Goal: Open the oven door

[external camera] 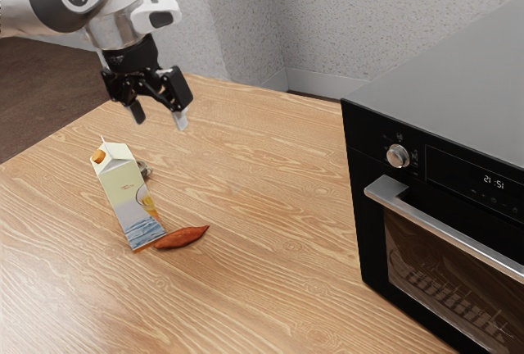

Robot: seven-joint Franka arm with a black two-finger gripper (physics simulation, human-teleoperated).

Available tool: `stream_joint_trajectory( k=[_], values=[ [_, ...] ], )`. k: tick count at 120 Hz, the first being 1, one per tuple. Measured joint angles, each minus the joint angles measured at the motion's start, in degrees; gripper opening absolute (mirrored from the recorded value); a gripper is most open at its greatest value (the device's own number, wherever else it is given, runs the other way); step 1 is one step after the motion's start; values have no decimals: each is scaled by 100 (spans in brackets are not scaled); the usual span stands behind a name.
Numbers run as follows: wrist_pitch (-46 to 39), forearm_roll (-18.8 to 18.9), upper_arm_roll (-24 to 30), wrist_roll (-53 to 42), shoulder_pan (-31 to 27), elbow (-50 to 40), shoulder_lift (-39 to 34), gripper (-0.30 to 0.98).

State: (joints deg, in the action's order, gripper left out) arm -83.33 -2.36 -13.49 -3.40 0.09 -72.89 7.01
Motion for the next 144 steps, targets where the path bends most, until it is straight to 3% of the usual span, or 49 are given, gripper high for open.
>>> stream_joint_trajectory(
  k=[22,29,40,56,61,72,80,105,144],
  values=[
    [129,-38,-23,-151,90,39,6,69],
    [224,-42,8,-302,101,655,-486,69],
    [318,-189,1011,-1302,-668,1305,-1213,69],
    [346,-195,1973,-2660,110,1460,-1389,68],
    [230,-169,2212,-3055,120,893,-1748,68],
    [-632,-291,2386,-3928,289,-1554,-3142,68],
    [-1342,-490,2430,-4544,591,-2433,-3491,69],
    [-2575,-733,2979,-6134,770,-2705,-3223,69],
    [-3676,-731,3768,-7702,764,-3468,-3175,69]
  ],
)
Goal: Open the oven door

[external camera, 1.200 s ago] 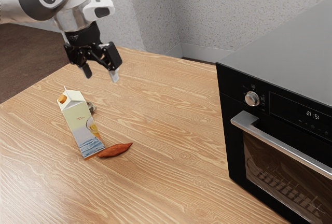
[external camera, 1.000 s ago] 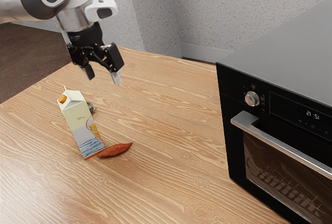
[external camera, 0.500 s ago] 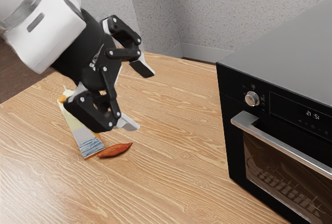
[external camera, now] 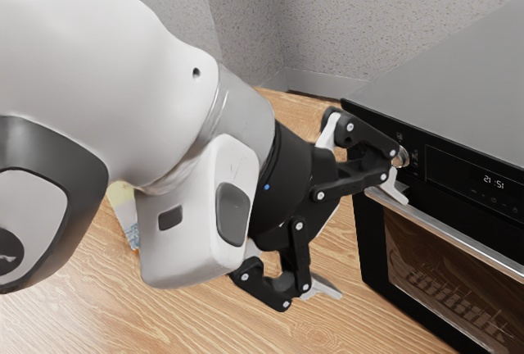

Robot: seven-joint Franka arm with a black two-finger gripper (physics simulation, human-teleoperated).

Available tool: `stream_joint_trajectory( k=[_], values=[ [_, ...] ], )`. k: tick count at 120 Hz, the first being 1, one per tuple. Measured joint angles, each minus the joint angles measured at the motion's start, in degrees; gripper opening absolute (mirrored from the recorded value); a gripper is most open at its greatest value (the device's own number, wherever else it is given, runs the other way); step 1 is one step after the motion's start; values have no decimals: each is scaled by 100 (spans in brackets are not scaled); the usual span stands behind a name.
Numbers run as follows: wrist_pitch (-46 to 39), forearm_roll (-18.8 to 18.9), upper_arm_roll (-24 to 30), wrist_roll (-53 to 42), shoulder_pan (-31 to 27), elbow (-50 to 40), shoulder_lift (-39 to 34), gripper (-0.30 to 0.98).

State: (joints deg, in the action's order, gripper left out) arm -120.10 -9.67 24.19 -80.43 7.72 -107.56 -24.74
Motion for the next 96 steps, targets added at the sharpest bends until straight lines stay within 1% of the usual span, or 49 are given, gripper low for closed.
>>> stream_joint_trajectory(
  k=[11,26,42,64,96],
  values=[
    [-211,45,152,-236,-17,-2,151,69],
    [-389,506,253,-235,-31,4,374,69],
    [-487,781,267,-180,-33,12,630,69],
    [-546,941,258,-82,-33,100,929,69],
    [-514,1169,231,315,-54,248,1215,69]
  ],
)
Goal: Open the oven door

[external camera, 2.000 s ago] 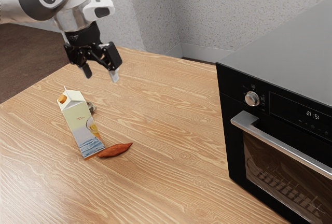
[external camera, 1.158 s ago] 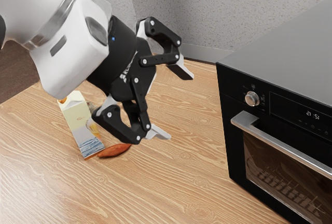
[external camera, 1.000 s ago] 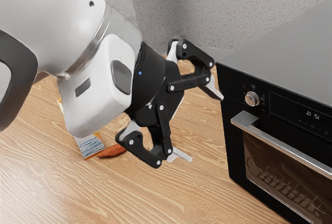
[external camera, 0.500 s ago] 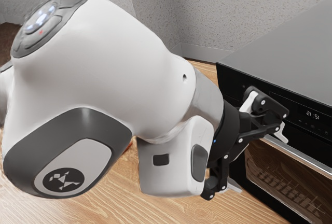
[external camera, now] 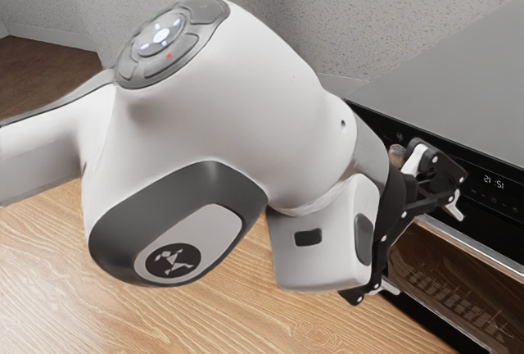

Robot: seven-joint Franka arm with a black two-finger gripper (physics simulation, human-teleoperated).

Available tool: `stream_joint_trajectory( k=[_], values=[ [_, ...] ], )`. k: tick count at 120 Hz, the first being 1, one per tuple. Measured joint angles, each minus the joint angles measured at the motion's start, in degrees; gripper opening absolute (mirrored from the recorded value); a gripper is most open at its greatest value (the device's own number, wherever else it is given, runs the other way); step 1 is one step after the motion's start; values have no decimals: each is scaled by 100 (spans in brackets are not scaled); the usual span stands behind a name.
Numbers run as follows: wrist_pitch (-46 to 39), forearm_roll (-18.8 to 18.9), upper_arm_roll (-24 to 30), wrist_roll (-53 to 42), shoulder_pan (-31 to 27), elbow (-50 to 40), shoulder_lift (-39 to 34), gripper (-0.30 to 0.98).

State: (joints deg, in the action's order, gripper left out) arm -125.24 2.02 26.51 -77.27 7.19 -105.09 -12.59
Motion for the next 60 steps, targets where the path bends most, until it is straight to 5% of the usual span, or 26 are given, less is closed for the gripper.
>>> stream_joint_trajectory(
  k=[60],
  values=[
    [8,235,21,457,13,137,525,69]
  ],
)
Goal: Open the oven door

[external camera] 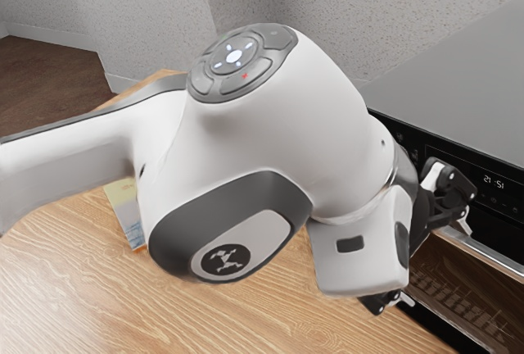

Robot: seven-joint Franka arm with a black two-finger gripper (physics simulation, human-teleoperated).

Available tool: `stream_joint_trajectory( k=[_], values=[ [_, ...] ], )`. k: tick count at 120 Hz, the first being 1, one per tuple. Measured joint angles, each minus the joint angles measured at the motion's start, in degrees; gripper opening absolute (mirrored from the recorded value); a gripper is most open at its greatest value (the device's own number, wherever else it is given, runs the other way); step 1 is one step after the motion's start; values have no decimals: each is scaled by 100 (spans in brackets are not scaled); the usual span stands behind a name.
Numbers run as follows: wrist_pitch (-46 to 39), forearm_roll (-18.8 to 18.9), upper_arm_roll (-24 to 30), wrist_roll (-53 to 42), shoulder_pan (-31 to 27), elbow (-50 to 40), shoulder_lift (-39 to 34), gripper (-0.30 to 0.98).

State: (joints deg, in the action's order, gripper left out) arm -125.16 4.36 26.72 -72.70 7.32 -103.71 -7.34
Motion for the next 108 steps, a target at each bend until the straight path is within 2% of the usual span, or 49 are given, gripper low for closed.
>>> stream_joint_trajectory(
  k=[43,61,70,73,78,83,89,91,93,97,100,101,103,108],
  values=[
    [18,88,2,189,-7,306,334,69],
    [5,119,6,244,-24,-19,112,69],
    [-112,121,7,269,-3,-673,-491,68],
    [-189,115,6,277,14,-1025,-771,71],
    [-381,70,5,290,130,-1851,-1404,76],
    [-624,28,8,311,431,-2826,-2093,69],
    [-849,-4,279,384,1214,-4159,-3305,68],
    [-815,-12,571,432,1660,-4466,-3807,68],
    [-673,-13,1005,502,2369,-4603,-4305,68],
    [-156,204,1604,677,3760,-3990,-4963,69],
    [332,541,1642,810,4029,-2800,-5008,69],
    [505,655,1565,854,3943,-2307,-4938,69],
    [844,856,1225,938,3293,-1082,-4581,68],
    [1615,1016,278,1146,1279,1439,-3255,68]
  ],
)
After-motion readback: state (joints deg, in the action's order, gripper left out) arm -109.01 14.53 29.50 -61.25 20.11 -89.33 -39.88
